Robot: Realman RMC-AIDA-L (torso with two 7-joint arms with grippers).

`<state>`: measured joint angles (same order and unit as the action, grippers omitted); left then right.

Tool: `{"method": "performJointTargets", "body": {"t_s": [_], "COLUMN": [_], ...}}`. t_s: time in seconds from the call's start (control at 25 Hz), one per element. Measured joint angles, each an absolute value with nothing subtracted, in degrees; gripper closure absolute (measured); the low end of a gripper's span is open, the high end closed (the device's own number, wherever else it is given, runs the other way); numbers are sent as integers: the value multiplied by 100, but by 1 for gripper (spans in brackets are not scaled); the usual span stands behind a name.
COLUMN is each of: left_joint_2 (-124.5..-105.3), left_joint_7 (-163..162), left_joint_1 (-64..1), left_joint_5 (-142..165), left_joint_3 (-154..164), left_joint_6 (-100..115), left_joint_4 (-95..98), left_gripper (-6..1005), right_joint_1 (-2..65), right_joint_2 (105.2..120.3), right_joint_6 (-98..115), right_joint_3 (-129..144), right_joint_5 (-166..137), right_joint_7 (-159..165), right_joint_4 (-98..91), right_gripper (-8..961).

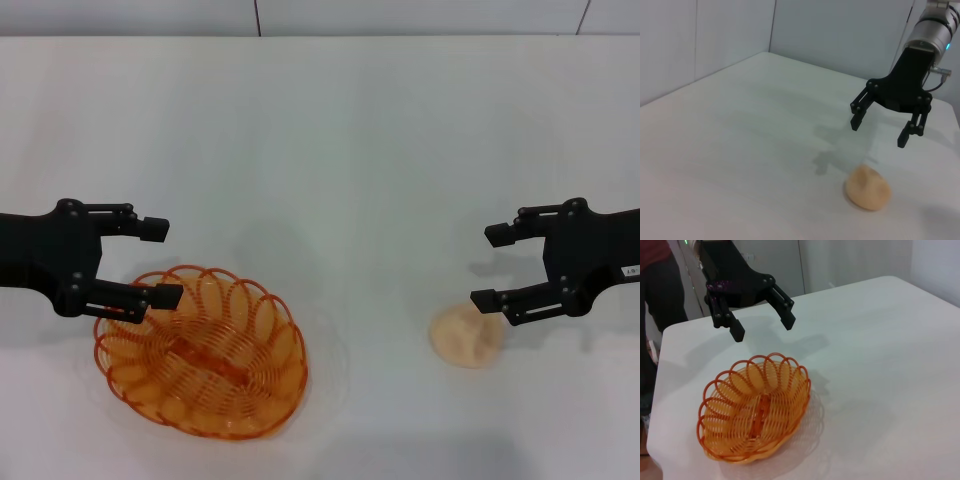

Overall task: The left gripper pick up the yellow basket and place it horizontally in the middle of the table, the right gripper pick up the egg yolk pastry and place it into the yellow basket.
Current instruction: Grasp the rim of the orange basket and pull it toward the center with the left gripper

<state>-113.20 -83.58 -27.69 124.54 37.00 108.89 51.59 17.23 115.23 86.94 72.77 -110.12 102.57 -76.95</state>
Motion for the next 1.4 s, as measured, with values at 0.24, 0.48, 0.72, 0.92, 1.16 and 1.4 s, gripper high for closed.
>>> {"method": "performJointTargets", "body": {"t_s": [0.24, 0.48, 0.72, 0.92, 1.16, 1.4], "left_joint_2": [-11320, -11320, -11318, -11260, -11248, -11249], "left_joint_7": [-8359, -8359, -8375, -8899, -10049, -10912], "left_joint_1": [-2769, -2769, -2769, -2792, -2901, -3265], "left_joint_5": [12454, 12454, 12454, 12502, 13002, 13984], "left_joint_3": [3700, 3700, 3700, 3715, 3744, 3761], "left_joint_6": [10889, 10889, 10889, 10839, 10824, 10870], "left_joint_4": [5159, 5159, 5159, 5315, 6016, 6278], "left_gripper": [147, 155, 164, 170, 179, 187], "right_joint_1": [1722, 1723, 1723, 1723, 1723, 1723], "right_joint_2": [11523, 11522, 11523, 11523, 11522, 11522], "right_joint_6": [8693, 8693, 8692, 8692, 8657, 8648], "right_joint_3": [7277, 7277, 7277, 7277, 7277, 7282], "right_joint_5": [-11013, -11013, -11013, -11013, -11013, -11009], "right_joint_7": [10257, 10257, 10256, 10256, 10246, 10246], "right_joint_4": [-7689, -7687, -7693, -7692, -7669, -7664], "right_gripper": [151, 151, 151, 150, 150, 150]}}
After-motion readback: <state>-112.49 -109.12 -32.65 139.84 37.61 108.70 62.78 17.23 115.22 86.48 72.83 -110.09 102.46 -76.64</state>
